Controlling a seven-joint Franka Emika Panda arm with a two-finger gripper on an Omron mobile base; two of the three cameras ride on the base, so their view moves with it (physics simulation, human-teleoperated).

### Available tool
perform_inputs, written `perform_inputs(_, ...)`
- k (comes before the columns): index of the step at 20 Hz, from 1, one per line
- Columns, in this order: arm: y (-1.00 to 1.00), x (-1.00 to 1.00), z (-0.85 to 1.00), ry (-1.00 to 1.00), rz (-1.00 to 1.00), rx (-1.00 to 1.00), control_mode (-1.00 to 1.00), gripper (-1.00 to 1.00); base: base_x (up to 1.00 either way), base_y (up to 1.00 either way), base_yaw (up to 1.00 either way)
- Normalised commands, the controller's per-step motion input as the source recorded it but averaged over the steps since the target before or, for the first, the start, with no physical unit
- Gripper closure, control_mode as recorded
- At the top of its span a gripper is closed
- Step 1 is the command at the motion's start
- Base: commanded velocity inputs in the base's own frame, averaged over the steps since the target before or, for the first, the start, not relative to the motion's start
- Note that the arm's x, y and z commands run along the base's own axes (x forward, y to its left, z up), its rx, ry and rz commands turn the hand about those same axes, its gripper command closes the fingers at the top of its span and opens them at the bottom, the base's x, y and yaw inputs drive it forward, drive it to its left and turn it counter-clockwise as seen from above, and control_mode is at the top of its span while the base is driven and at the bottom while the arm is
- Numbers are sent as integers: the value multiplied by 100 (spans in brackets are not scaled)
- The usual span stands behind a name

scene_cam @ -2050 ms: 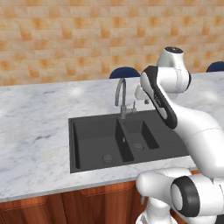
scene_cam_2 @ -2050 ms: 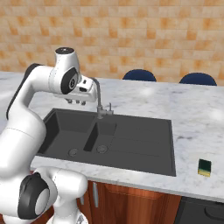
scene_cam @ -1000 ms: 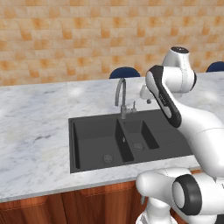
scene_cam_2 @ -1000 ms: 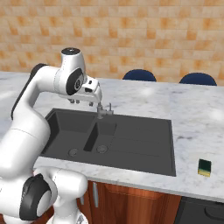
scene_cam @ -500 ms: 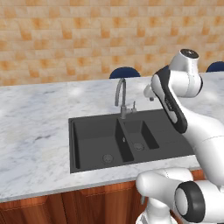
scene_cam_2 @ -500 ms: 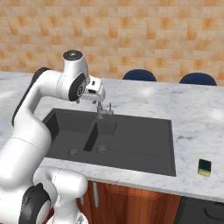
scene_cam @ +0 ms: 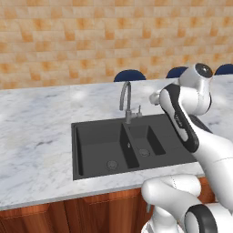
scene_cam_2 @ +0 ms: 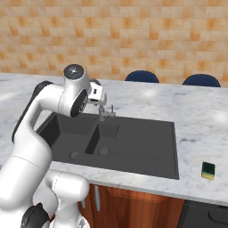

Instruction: Soak the sponge with water for a few seconds and then drop it inside the sink.

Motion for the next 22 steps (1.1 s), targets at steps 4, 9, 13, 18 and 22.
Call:
perform_inputs(4,-7,0,0,-7,3,0,-100,-100,0,0,0)
perform_inputs(9,-10,0,0,-9,6,0,-100,-100,0,0,0)
perform_inputs(13,-5,0,0,-5,4,0,-100,-100,0,0,0)
perform_inputs(18,-5,0,0,-1,4,0,-100,-100,0,0,0)
perform_inputs(22,-4,7,0,0,5,-2,-100,-100,0,0,0)
